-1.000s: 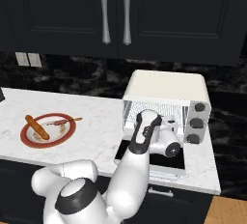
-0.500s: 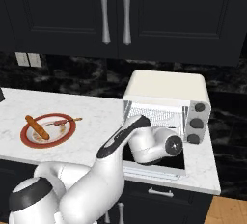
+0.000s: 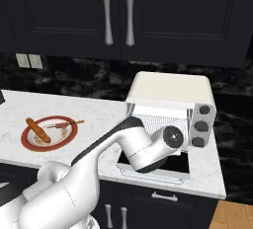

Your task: Pick up the kebab skewer and baguette bread, and place them inside the toaster oven. Close the toaster oven door and start by setting the timer.

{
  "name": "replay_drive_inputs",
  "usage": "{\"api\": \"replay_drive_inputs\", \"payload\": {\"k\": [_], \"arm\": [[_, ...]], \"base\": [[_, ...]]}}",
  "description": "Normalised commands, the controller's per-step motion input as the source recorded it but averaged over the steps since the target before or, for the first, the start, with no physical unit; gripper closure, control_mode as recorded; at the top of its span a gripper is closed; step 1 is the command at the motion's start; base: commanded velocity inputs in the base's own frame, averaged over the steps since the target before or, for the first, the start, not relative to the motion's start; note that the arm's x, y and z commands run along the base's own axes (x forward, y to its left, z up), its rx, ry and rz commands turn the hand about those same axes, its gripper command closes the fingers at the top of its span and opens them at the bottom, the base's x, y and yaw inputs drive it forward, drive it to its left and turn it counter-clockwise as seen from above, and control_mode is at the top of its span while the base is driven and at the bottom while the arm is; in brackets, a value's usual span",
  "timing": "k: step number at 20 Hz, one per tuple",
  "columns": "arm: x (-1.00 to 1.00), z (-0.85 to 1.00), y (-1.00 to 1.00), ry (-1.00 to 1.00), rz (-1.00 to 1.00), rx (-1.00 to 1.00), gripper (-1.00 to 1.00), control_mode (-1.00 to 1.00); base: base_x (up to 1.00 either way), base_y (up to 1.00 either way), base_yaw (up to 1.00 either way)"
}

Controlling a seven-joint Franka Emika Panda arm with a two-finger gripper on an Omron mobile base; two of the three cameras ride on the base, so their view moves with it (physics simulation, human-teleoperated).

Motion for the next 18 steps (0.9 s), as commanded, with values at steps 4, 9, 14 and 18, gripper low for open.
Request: {"api": "replay_drive_inputs", "payload": {"k": [4, 9, 14, 18], "arm": [[-0.82, 0.98, 0.34, 0.11, 0.0, 0.1, -1.0, -1.0], [-0.07, 0.98, 1.0, 0.13, 0.02, -0.01, -1.0, -1.0], [0.08, 0.62, 1.0, 0.29, 0.01, -0.17, -1.0, -1.0], [0.07, 0.16, 1.0, 0.29, 0.03, -0.04, -1.0, -1.0]], "base": [[0.0, 0.0, 0.0], [0.0, 0.0, 0.0], [0.0, 0.0, 0.0], [0.0, 0.0, 0.0]]}}
